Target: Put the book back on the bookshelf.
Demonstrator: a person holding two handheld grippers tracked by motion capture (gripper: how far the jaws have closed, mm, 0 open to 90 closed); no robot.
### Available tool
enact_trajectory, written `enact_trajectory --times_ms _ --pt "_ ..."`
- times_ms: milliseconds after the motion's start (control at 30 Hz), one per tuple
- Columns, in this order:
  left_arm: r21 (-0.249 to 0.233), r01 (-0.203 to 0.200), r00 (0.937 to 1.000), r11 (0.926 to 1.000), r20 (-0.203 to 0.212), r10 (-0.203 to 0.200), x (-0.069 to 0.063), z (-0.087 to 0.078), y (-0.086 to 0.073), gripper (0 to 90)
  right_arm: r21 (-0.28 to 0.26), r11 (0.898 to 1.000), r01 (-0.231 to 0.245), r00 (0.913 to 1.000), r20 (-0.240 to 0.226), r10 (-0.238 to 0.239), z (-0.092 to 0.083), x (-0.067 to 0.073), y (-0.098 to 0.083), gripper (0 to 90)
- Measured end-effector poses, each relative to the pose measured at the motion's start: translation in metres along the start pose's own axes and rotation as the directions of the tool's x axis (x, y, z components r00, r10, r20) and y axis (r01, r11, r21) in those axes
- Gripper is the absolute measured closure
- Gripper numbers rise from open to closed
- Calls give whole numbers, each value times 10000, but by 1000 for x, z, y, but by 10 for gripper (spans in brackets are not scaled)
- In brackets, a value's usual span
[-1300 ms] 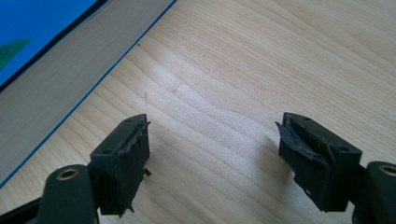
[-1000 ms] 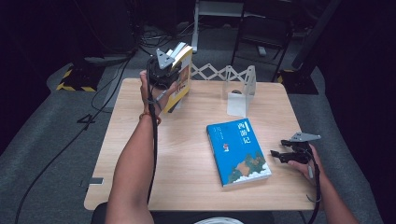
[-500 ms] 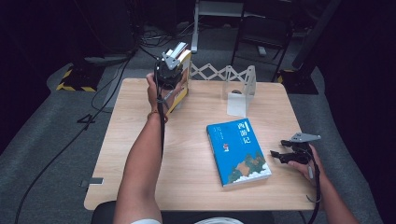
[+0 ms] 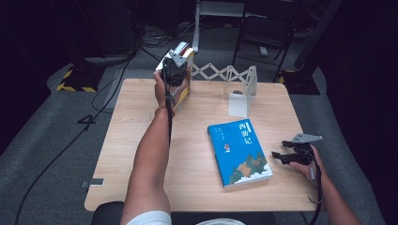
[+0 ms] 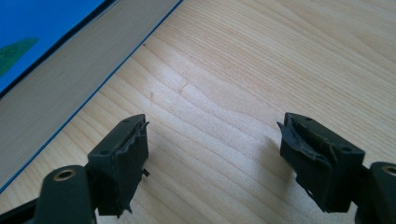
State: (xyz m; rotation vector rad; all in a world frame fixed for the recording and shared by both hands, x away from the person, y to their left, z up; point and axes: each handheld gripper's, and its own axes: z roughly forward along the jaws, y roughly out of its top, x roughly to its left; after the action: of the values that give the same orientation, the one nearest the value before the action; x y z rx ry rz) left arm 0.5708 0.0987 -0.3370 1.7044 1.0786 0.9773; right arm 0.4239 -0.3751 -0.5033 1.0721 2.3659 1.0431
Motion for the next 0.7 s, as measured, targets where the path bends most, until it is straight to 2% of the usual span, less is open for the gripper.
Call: enact_trajectory --times_ms 200,267,400,433,533,700 --pt "82 -9 9999 10000 -100 10 -4 9 0 737 -8 10000 -11 10000 -2 11 0 0 0 235" --pt "186 -188 9998 9996 -108 190 -3 15 -3 733 -4 10000 18 10000 -29 -18 0 1 0 234" --pt "281 -197 9998 9994 -65 199 -2 23 -9 731 -14 9999 103 9999 -136 -103 0 1 0 222" --pt "379 -319 9994 9988 -122 323 -4 24 -9 729 -16 9999 104 9999 -138 -104 0 1 0 222" --pt "719 -1041 9940 9920 -271 1063 -7 27 -10 710 -14 9999 124 9997 -188 -124 0 1 0 216" --pt "686 -536 9984 9962 -116 545 -5 23 -12 700 -23 9999 158 9995 -274 -158 1 2 0 210"
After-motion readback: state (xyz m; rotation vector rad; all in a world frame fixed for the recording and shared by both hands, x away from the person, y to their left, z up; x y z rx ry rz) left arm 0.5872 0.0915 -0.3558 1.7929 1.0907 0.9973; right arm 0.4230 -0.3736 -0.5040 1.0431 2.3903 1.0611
